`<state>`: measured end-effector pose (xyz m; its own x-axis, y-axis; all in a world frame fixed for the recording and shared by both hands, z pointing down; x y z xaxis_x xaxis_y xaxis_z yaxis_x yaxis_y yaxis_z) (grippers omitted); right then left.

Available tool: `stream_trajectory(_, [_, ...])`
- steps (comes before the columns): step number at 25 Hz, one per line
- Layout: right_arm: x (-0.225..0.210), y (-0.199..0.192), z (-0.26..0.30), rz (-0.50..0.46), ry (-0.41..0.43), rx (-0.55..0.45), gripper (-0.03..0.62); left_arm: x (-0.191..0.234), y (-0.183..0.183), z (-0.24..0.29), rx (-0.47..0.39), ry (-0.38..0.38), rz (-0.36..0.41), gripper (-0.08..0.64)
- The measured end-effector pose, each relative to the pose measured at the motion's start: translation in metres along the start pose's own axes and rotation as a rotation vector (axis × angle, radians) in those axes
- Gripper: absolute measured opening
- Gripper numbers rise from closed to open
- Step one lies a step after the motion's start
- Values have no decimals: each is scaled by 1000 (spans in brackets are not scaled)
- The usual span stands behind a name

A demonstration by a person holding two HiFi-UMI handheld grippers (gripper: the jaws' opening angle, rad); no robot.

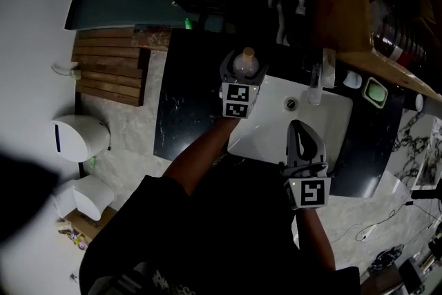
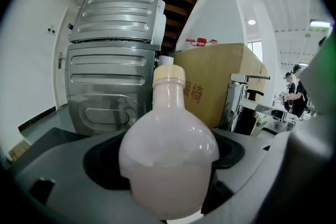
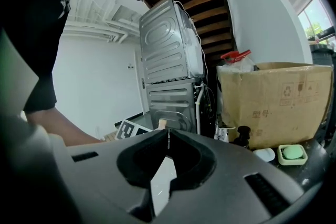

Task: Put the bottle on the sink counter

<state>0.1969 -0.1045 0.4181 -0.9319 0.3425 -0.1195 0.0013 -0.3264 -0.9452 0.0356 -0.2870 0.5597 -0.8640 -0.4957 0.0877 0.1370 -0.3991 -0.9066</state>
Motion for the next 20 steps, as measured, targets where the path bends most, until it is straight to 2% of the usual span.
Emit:
stream_trajectory(5, [-3,-2,12,5,34,-5,40,36,-3,-18,40,67,89,403])
stream_trajectory(8, [2,-2,17,15,46,-7,40,59,-11,-29,77,94,114,403])
stream_trajectory(12, [10,-3,20,17,56,4,40,73,-23,-36,122,106,115,403])
stream_trajectory(20, [23,-4,14,7,54,12,40,73,-46,-41,178,74,90,403])
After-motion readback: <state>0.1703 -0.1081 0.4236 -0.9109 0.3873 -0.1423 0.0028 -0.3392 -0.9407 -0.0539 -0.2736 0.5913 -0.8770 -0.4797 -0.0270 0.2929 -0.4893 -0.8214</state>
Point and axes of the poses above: the fingertips, and each gripper's own axes: z forward along the fingers, x to its left, y out of its top, the point moved 9 cm from there along -z, backward along the fingers, and after that the axes turned 1 degree about -x, right-handed, at the moved point
